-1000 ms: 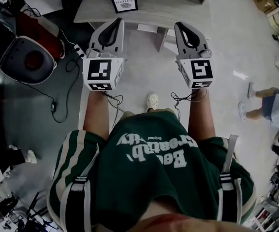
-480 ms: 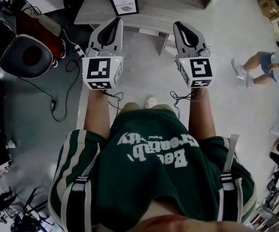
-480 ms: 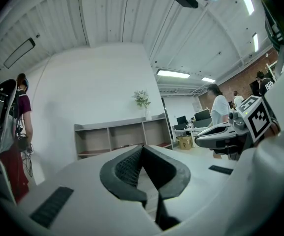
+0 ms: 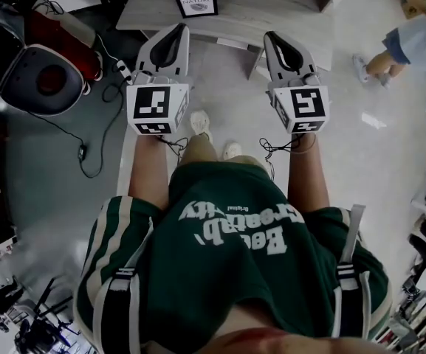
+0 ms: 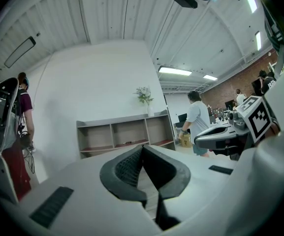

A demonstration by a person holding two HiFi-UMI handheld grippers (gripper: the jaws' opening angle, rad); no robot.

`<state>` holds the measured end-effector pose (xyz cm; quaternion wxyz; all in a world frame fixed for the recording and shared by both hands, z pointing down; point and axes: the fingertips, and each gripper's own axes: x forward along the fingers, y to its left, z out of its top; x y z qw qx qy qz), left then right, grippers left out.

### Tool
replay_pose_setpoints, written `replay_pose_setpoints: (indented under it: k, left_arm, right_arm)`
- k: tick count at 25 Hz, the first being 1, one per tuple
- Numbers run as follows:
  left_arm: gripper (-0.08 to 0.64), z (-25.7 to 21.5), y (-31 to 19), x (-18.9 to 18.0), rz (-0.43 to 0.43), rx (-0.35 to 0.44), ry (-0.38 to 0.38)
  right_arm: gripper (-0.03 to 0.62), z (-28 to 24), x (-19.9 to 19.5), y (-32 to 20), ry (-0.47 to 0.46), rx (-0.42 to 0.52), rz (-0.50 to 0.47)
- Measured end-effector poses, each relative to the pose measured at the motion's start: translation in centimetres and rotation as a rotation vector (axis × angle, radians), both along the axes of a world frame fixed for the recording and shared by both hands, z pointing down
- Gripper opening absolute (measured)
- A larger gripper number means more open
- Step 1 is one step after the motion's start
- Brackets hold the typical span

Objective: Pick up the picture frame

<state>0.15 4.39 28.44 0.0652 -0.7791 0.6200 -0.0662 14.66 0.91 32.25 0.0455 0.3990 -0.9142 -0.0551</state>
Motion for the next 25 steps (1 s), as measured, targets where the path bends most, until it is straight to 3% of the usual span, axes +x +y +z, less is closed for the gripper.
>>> replay_pose_setpoints:
  k: [11, 18, 25]
  left_arm:
    - [0.018, 0.1, -5.9, -5.6, 0.0, 0.004, -0.001]
    - [0.018, 1.1, -14.9, -10.5, 0.041, -0.002, 0.012]
    - [0.018, 0.7, -24.4, -14.1, 0.097, 0.012, -0.023]
  right_arm:
    - [0.034, -0.4, -6.1, -6.0, 0.027, 0.01, -0.021]
    - [0.034, 0.0, -11.4, -13.8, 0.046, 0.035, -0.008]
    - [0.034, -0.7, -14.9, -22.1, 0.034, 0.041, 0.057]
